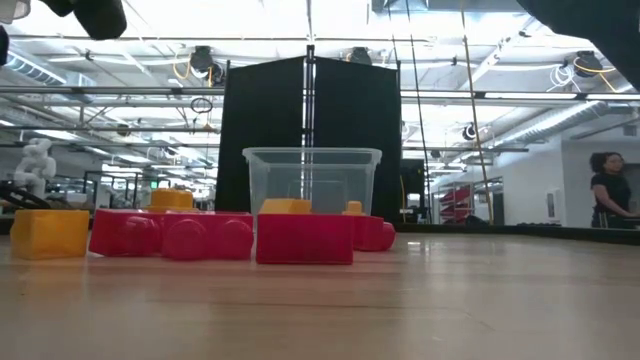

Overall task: Sort blocks
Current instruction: Put the green game piece into the bottom left transparent bin, then put the red game piece into the bottom right transparent bin

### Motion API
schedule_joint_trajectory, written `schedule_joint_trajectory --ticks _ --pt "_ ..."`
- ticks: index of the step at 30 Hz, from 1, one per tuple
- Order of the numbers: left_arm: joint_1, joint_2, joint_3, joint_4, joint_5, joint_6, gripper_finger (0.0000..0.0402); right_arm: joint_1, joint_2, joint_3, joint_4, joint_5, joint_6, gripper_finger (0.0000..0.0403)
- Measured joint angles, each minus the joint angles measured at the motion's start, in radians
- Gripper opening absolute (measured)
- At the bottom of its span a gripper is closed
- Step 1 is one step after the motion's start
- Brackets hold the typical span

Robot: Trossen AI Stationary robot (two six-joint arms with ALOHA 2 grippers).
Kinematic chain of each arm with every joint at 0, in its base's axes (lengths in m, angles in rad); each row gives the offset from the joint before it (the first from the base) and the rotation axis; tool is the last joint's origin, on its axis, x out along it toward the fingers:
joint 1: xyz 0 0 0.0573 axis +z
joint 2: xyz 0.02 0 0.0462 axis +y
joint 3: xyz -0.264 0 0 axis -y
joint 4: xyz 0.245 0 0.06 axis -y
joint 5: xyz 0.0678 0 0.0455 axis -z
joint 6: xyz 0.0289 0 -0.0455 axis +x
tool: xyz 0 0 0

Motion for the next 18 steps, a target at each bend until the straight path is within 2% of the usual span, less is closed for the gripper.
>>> schedule_joint_trajectory --ticks 6,9,11,14,18 --pt "0.0 0.0 0.0 0.0 0.0 0.0 0.0003 0.0 -0.029 0.0 0.002 0.001 -0.051 0.0254" --pt "0.0 0.0 0.0 0.0 0.0 0.0 0.0003 -0.013 -0.101 0.0 -0.05 0.007 -0.107 0.0252" --pt "0.0 0.0 0.0 0.0 0.0 0.0 0.0003 -0.028 -0.19 0.0 -0.179 0.027 -0.13 0.0252" --pt "0.0 0.0 0.0 0.0 0.001 0.0 0.0003 -0.058 -0.35 0.006 -0.469 0.089 -0.14 0.0252" --pt "0.0 0.0 0.0 0.0 0.001 0.0 0.0003 -0.104 -0.477 0.004 -0.875 0.14 -0.082 0.0251"
